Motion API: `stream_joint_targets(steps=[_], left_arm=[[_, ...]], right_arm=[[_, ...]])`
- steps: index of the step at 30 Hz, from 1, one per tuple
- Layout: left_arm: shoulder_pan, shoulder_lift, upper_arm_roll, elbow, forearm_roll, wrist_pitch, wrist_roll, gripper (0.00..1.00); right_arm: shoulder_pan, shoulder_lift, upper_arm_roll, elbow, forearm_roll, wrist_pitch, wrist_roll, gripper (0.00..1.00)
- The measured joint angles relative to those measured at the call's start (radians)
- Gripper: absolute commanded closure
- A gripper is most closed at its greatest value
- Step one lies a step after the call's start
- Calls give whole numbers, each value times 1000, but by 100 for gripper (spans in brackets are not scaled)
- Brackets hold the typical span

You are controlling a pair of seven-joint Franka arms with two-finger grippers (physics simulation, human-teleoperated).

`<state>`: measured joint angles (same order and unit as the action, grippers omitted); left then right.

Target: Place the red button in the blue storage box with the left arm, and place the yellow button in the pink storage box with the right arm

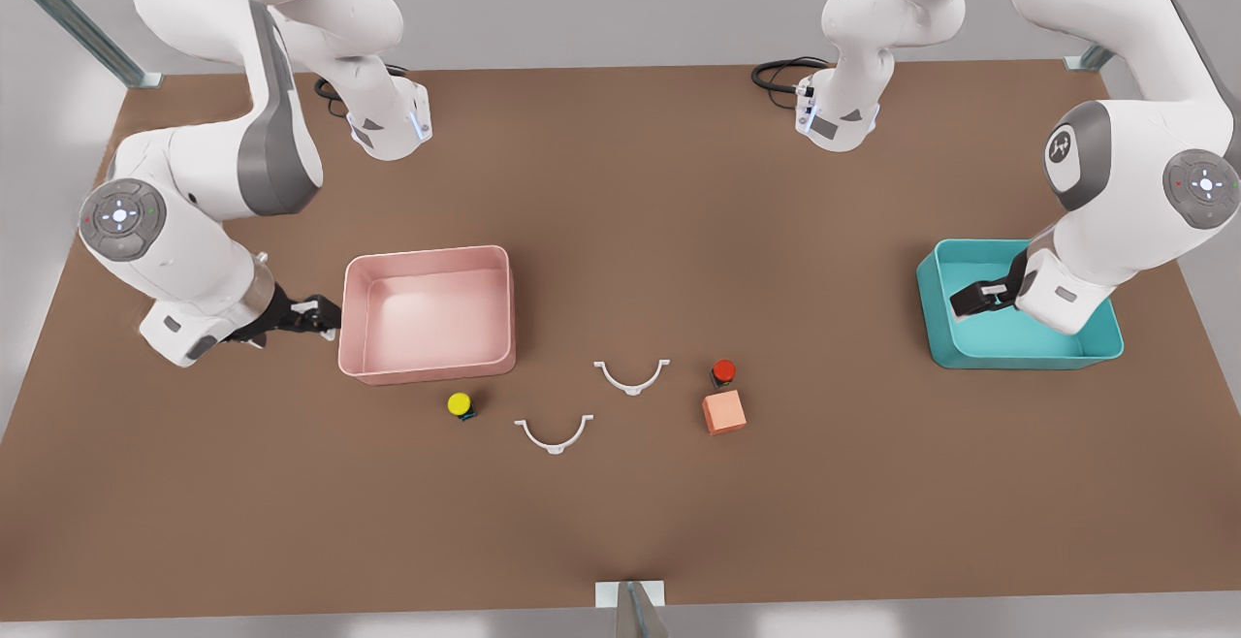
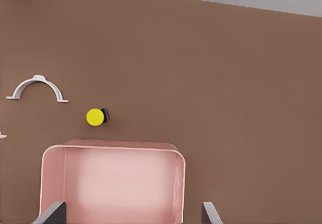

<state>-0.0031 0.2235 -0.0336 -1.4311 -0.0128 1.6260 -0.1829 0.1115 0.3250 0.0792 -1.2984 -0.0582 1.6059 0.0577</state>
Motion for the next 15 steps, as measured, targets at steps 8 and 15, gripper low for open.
stream_joint_targets(steps=[8,15], left_arm=[[-303,180,0,0,1,83,-44,0],[-429,414,1,-7,0,354,-265,0]], right_arm=[[-9,197,61,-18,1,158,45,0],[60,356,68,-26,1,306,102,0]])
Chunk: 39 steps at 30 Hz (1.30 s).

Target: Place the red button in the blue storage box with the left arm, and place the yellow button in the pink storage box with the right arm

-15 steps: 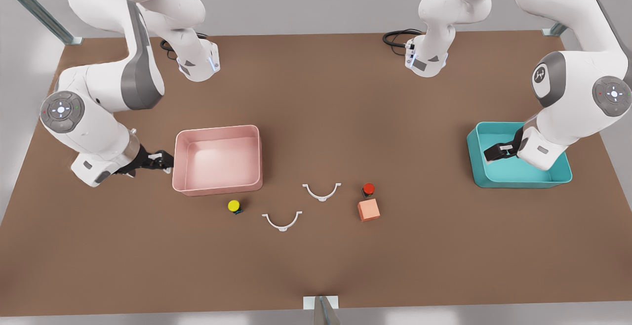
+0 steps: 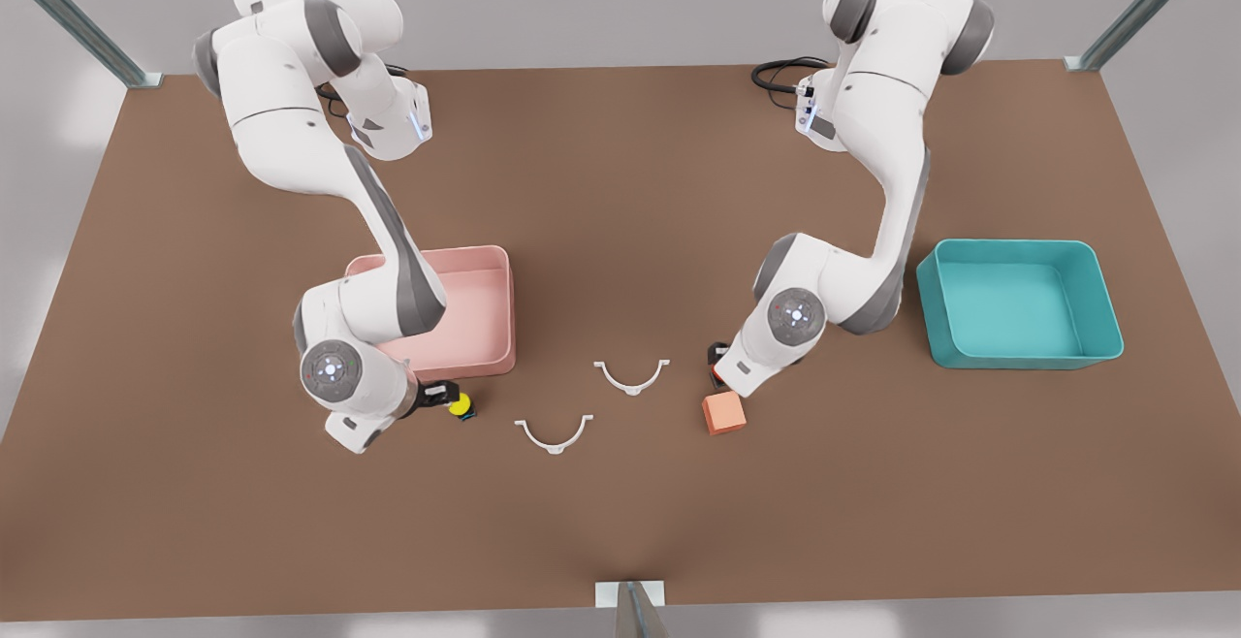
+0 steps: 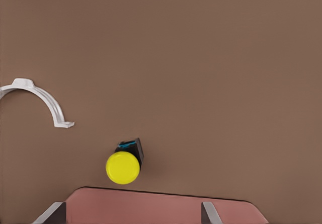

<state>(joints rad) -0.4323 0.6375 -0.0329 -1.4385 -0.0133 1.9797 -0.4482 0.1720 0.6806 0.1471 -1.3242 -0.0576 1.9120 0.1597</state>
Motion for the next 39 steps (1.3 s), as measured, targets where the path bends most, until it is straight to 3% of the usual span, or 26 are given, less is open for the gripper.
stream_joint_targets(steps=[6,10,17,18,21,23,25,27,34,39], left_arm=[[-47,50,3,-84,0,164,-159,0],[-53,52,4,-142,0,238,-242,0],[-55,89,4,-189,0,314,-350,0],[-55,91,4,-195,0,325,-362,5],[-53,92,4,-200,0,349,-395,22],[-52,92,4,-200,0,360,-413,29],[-51,95,4,-199,0,369,-430,36],[-51,100,4,-199,0,377,-445,44],[-49,107,4,-199,2,393,-488,51],[-47,54,5,-219,2,384,-510,52]], right_arm=[[51,88,0,-18,0,107,61,0],[50,87,1,-155,0,193,92,0],[43,118,-1,-174,0,303,134,0],[43,123,-1,-182,0,315,139,11],[41,127,-2,-203,0,341,151,23],[41,127,-2,-208,-1,352,158,39],[41,127,-3,-209,0,361,162,47],[42,127,-3,-207,0,366,166,49],[50,68,-1,-179,-3,373,176,48],[46,-98,-1,-228,-1,317,178,53]])
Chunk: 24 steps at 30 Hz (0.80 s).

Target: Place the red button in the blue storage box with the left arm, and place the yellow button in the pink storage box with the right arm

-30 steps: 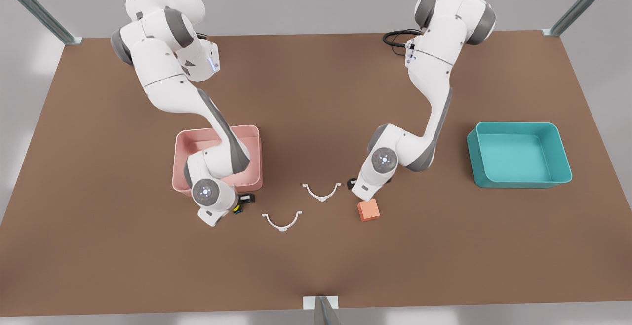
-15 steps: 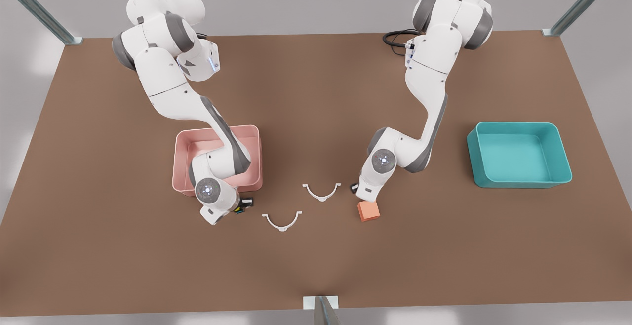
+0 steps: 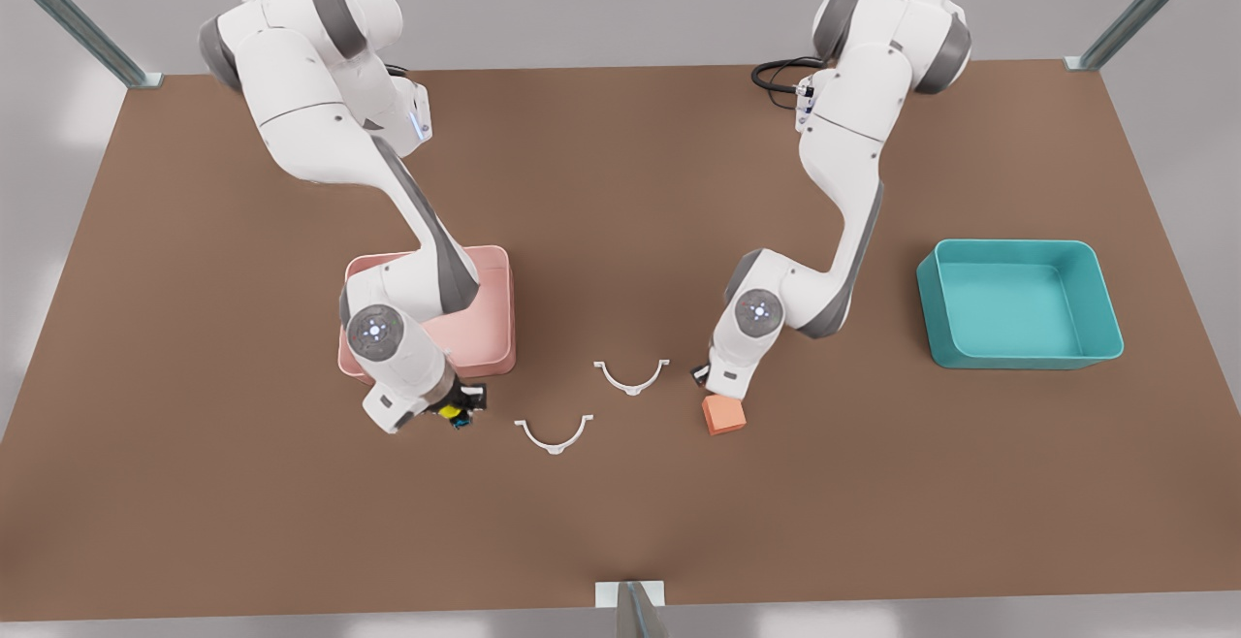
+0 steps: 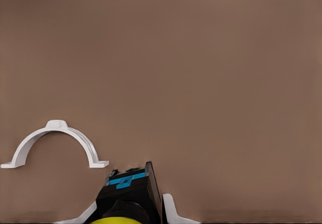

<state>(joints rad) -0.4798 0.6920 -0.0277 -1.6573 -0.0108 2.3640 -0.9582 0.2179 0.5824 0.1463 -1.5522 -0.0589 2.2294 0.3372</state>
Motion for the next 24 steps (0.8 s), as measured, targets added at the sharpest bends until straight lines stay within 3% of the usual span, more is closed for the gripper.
stream_joint_targets(steps=[3,8,17,18,21,23,24], left_arm=[[-6,-120,-1,-108,0,-32,-13,52],[76,-263,0,-128,-1,-156,0,52],[411,-426,15,-247,18,-313,202,52],[453,-435,16,-255,22,-321,240,52],[602,-437,18,-262,30,-332,367,52],[681,-416,21,-263,33,-323,458,52],[714,-407,21,-264,34,-318,504,52]], right_arm=[[-9,-123,1,-142,2,-35,0,53],[-18,-298,1,-377,6,-63,0,54],[-21,-224,1,-506,7,18,3,51],[-22,-213,1,-510,7,31,3,48],[-27,-199,1,-521,4,58,7,20],[-28,-196,1,-524,2,70,10,16],[-28,-196,1,-525,2,74,11,8]])
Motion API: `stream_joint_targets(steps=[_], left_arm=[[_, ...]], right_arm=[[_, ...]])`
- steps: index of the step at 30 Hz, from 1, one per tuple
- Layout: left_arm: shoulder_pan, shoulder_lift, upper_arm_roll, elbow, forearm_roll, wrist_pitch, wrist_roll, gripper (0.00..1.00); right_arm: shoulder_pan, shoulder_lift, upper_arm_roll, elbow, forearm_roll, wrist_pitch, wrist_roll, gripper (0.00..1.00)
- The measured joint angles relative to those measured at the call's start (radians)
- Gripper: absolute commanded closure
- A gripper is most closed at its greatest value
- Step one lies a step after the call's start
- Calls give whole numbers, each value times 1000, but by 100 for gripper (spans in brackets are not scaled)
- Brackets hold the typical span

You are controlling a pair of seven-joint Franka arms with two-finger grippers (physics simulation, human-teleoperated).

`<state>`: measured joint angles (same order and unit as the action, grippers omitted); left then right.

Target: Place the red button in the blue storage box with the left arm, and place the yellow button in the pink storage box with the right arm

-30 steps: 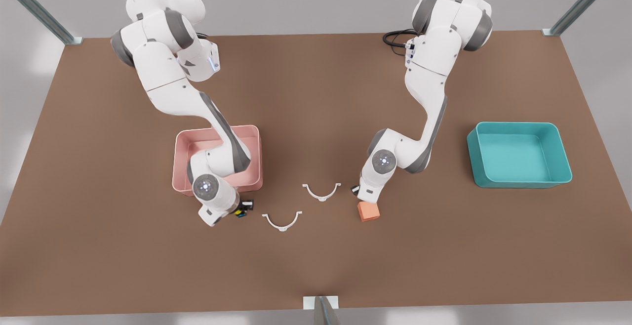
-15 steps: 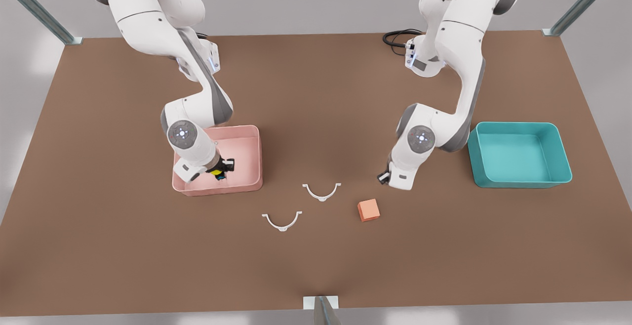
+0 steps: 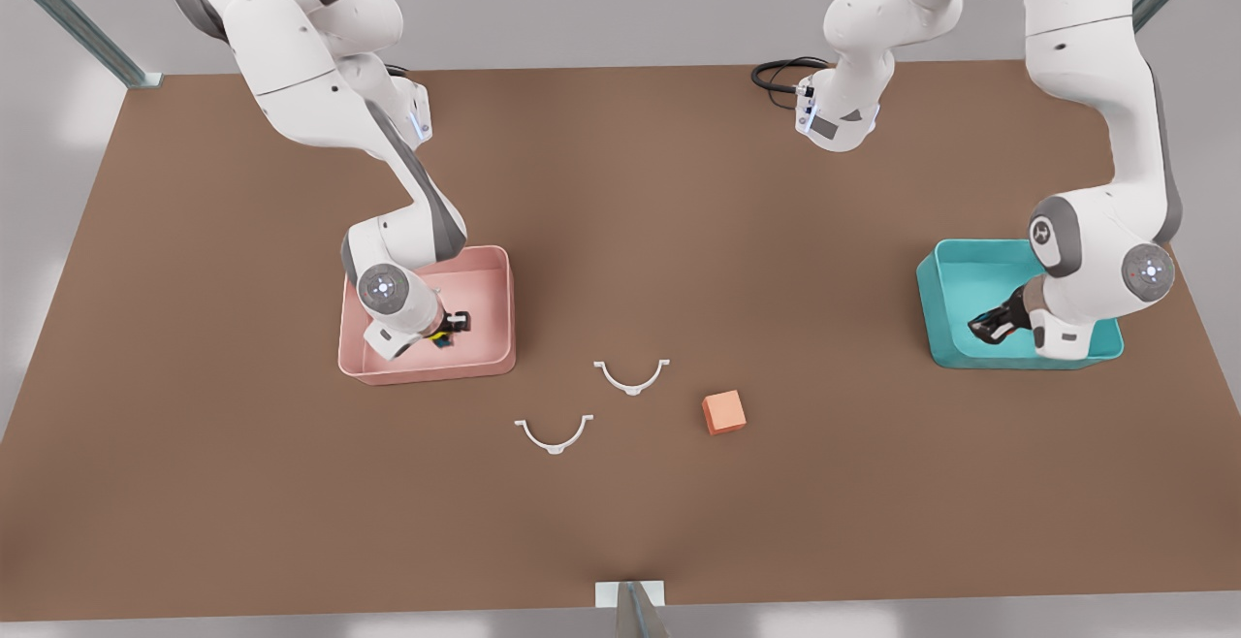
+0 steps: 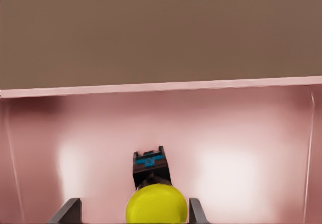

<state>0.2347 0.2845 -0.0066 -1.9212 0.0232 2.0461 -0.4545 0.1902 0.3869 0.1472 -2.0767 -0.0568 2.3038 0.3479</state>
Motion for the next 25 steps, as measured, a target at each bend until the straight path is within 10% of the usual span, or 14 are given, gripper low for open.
stream_joint_targets(steps=[7,8,15,25], left_arm=[[121,30,1,-114,2,112,294,51],[133,46,1,-118,-1,134,332,1],[61,-61,-3,-95,-13,163,538,0],[-315,24,85,634,0,-309,543,0]], right_arm=[[-105,-102,-6,306,-3,-112,-26,0],[-144,-131,-8,398,-4,-167,-36,0],[-254,-217,3,544,-5,-442,-117,0],[-241,-114,20,713,-5,-627,-210,0]])
